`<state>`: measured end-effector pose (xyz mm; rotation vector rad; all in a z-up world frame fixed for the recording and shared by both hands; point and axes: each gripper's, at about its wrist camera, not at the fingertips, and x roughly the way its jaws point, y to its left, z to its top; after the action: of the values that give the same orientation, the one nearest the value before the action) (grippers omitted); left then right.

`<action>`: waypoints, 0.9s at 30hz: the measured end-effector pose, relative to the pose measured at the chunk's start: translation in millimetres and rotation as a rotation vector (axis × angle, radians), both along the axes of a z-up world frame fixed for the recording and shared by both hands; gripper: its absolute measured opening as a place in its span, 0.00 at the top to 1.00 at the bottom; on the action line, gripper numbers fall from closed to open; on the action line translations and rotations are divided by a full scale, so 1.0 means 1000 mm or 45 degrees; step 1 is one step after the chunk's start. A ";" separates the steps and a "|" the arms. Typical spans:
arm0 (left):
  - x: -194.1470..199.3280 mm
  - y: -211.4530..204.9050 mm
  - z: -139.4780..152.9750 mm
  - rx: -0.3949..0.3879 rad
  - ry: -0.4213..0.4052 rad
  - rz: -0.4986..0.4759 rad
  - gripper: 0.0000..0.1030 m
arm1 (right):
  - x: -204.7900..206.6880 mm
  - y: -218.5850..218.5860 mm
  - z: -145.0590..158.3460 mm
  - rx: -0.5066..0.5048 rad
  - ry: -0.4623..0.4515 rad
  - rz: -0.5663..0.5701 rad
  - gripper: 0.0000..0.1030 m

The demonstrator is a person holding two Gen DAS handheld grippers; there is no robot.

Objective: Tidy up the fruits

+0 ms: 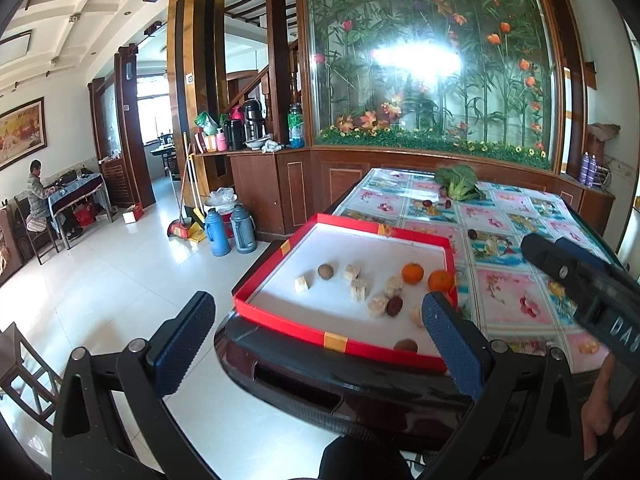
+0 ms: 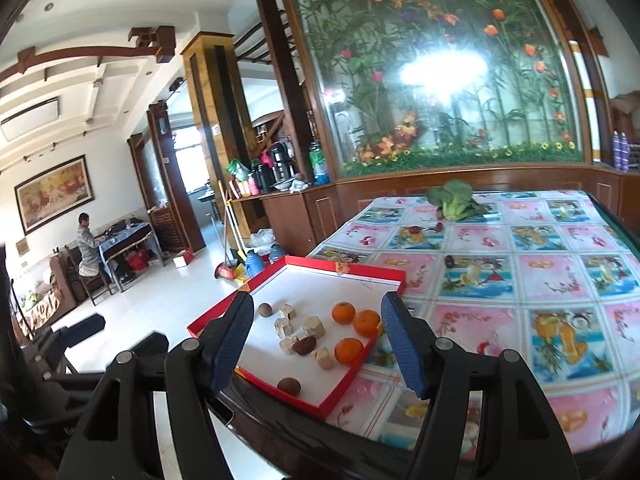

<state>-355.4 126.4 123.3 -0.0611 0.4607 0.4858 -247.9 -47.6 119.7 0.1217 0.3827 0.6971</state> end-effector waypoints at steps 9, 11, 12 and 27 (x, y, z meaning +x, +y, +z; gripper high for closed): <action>-0.018 0.002 -0.002 -0.015 0.009 0.022 0.00 | -0.042 -0.003 0.010 -0.063 -0.221 -0.017 0.29; -0.016 0.003 0.000 -0.022 0.001 0.029 0.00 | -0.044 0.002 0.010 -0.088 -0.280 -0.023 0.28; -0.015 0.002 0.000 -0.023 -0.002 0.030 0.00 | -0.045 0.003 0.009 -0.094 -0.293 -0.023 0.28; -0.022 0.009 0.000 -0.024 -0.005 0.041 0.00 | -0.049 0.011 0.005 -0.094 -0.253 0.001 0.28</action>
<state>-377.3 135.8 122.9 -0.0877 0.4610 0.5128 -296.4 -36.2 124.9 -0.0180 0.2177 0.6879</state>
